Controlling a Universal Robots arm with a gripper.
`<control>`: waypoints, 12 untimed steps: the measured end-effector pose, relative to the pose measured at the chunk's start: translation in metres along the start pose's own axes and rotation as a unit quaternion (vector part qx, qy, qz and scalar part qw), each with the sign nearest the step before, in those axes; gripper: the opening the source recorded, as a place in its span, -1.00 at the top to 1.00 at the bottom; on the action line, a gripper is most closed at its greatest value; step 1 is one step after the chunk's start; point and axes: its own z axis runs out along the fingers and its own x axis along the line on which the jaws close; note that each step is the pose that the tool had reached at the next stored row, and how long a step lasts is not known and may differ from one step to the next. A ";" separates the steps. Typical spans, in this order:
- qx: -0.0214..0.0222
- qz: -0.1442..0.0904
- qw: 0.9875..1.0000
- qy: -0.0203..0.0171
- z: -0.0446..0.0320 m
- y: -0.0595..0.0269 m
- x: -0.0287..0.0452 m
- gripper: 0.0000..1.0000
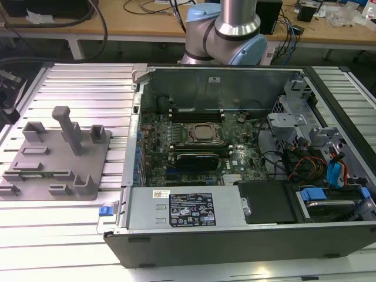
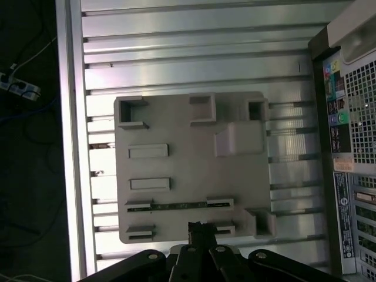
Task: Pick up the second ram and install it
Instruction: 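Reach for the second ram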
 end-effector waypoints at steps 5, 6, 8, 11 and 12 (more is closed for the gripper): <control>0.000 0.000 1.000 0.000 0.0126 -0.0011 0.0077 0.84; 0.000 0.000 1.000 0.000 0.0158 -0.0014 0.0099 0.84; 0.000 0.000 1.000 0.000 0.0213 -0.0019 0.0123 0.84; 0.000 0.000 1.000 0.000 0.0242 -0.0020 0.0133 0.84; 0.000 0.000 1.000 0.000 0.0243 -0.0020 0.0133 0.84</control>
